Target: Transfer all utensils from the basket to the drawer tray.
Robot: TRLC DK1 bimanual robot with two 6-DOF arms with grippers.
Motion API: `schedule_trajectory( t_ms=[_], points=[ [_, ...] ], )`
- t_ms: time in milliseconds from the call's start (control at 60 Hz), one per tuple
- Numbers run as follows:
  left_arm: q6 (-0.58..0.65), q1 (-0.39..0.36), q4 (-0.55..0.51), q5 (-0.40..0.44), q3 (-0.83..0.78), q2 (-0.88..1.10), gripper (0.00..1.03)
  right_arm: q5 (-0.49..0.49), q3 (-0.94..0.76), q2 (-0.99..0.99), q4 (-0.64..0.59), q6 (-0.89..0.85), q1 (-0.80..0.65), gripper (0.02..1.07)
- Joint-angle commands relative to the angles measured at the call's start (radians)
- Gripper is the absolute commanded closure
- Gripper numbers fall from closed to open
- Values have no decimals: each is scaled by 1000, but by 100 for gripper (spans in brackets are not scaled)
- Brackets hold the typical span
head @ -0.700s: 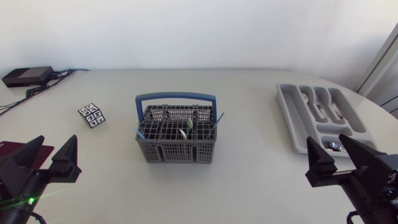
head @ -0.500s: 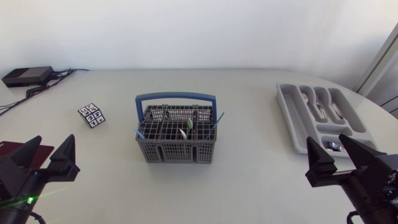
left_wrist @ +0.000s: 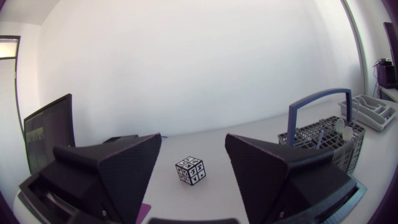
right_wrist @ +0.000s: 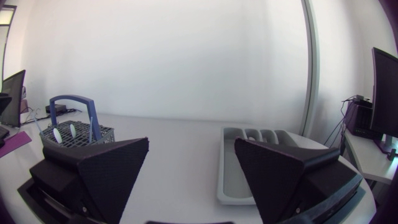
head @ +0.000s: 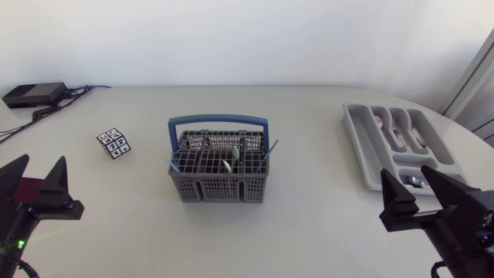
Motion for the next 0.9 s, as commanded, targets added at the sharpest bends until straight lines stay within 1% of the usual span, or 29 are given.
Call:
schedule_trajectory(
  t_ms=[0,33,50,133,167,200,317,467,550,617,667,700,733,783,883],
  points=[
    [-1,-11,13,-10,28,14,32,9,38,44,12,-3,15,7],
    [-2,-13,11,-10,28,20,28,10,44,63,16,-3,17,7],
    [-2,-13,10,-12,32,33,23,10,48,74,20,-1,18,7],
    [-12,-11,5,-22,48,88,10,10,64,120,28,-1,18,7],
    [-16,-11,4,-25,59,114,7,10,72,138,32,-1,18,7],
    [-19,-13,2,-28,67,131,5,12,78,155,40,2,18,7],
    [-70,-19,-32,-31,134,240,4,20,117,262,68,2,35,7],
    [-111,-102,-91,-31,231,389,4,32,192,425,65,4,74,7],
    [-131,-134,-117,-31,275,462,4,40,233,512,48,16,86,7],
    [-145,-172,-133,-31,300,513,4,40,267,577,20,34,87,7],
    [-162,-230,-154,-35,318,545,4,40,291,623,2,44,91,7],
    [-173,-252,-162,-35,328,557,4,40,311,653,-15,54,91,7],
    [-179,-261,-168,-35,337,567,4,40,330,683,-34,57,91,7],
    [-188,-281,-179,-31,351,585,5,40,377,741,-95,59,92,7],
    [-190,-310,-210,-30,392,671,5,35,459,859,-190,48,91,7]
  ],
)
